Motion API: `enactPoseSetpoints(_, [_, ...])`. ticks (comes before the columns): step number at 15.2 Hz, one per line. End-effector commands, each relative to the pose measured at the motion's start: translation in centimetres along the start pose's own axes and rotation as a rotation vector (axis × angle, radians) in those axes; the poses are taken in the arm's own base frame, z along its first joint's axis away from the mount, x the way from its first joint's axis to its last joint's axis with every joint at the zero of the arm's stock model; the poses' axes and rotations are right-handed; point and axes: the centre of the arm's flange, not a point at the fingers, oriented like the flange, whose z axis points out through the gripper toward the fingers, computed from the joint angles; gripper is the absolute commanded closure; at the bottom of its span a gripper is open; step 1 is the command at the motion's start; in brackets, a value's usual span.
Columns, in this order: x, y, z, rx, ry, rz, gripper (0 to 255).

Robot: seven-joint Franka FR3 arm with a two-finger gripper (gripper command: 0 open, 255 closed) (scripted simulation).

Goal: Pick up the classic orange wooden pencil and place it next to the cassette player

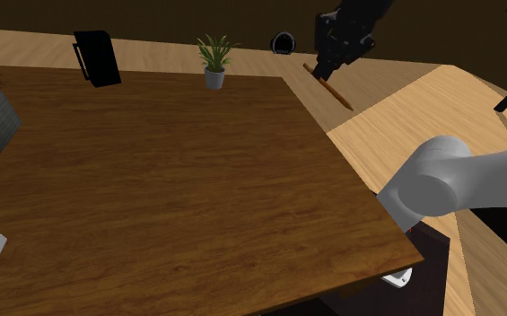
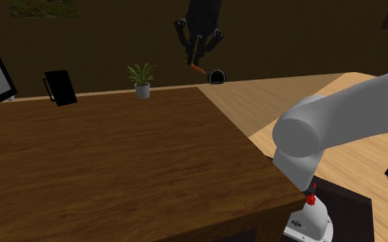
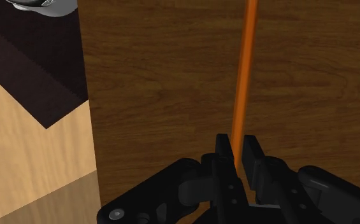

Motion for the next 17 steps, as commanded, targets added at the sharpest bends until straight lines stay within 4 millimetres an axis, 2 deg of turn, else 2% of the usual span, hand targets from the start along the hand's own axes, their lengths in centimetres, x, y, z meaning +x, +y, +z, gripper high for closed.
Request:
enactPoseSetpoints(1, [0.0, -0.3, -1.1, 0.000, 0.000, 0.000, 255])
enactPoseSetpoints(2, [0.1, -0.4, -1.3, 0.000, 0.000, 0.000, 255])
enactPoseSetpoints(17, [13.0, -14.9, 2.3, 0.000, 0.000, 0.000, 255])
